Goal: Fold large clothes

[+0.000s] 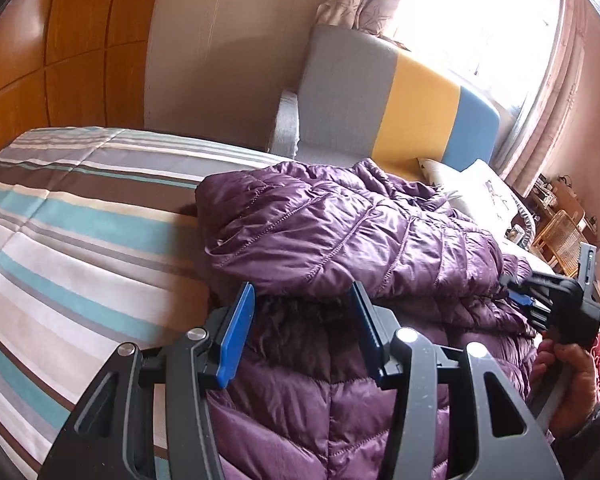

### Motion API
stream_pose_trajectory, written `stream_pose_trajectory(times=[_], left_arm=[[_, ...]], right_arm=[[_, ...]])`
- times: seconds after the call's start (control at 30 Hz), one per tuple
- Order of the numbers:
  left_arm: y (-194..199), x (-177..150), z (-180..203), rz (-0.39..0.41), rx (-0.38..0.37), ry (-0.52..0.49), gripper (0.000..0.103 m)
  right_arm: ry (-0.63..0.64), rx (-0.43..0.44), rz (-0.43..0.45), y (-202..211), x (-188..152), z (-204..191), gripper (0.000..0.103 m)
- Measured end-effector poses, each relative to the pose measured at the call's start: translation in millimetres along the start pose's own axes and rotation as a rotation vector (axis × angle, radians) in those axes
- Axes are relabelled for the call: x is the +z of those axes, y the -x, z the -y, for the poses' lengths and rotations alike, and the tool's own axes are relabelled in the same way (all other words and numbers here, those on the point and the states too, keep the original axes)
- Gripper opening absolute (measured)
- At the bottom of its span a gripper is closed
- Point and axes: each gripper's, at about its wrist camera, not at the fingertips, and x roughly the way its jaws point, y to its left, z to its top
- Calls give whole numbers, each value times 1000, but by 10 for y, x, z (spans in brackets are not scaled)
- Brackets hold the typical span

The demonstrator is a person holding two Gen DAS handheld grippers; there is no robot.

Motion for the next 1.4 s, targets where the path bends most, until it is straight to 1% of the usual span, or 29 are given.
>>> stream_pose_trajectory(times=[0.1,0.2,0.3,0.43,0.5,0.53,0.57,0.6,0.63,0.67,0.7,0.73,0.77,0.9,1.03,1.13,1.27,1.4], left_arm=[[-19,0,-2,-3,9,-4,48],[-60,-5,-2,-13,16,-9,48],[-125,-19,30,-37,22,-18,49],[-253,-52,74,-91,33,-33,51],[-290,-58,87,-98,46,-36,52],[-292,-44,96,-95,53,-35,53],[-277,-29,103,-87,56,-33,57],[-254,-11,113,-75,58,-31,61],[-224,12,126,-61,58,-28,64],[-197,36,145,-49,55,-33,64],[-173,57,170,-36,59,-45,64],[-157,74,190,-27,59,-55,64],[-146,85,209,-24,56,-62,64],[-154,135,255,-14,51,-80,64],[-210,158,260,-16,49,-79,63],[-264,163,288,-21,53,-92,62],[-358,229,351,-20,54,-121,55],[-527,346,402,-32,45,-130,54]], right_arm=[[62,-6,36,186,-64,-49,5],[108,-49,62,348,-144,-21,4],[122,-98,59,420,-239,70,4],[118,-136,43,418,-303,198,4],[124,-143,25,385,-296,216,4],[126,-146,24,379,-288,220,4],[128,-145,24,390,-275,208,5],[135,-151,32,411,-260,188,10],[147,-166,44,443,-247,165,18],[161,-172,59,476,-241,135,23],[181,-179,84,512,-234,75,36],[197,-187,107,546,-233,28,46],[222,-190,135,588,-233,-39,48],[322,-181,160,583,-271,-306,48],[401,-193,147,448,-358,-491,48],[418,-201,139,358,-363,-569,48],[438,-227,132,242,-305,-614,48],[449,-271,90,49,-235,-584,48]])
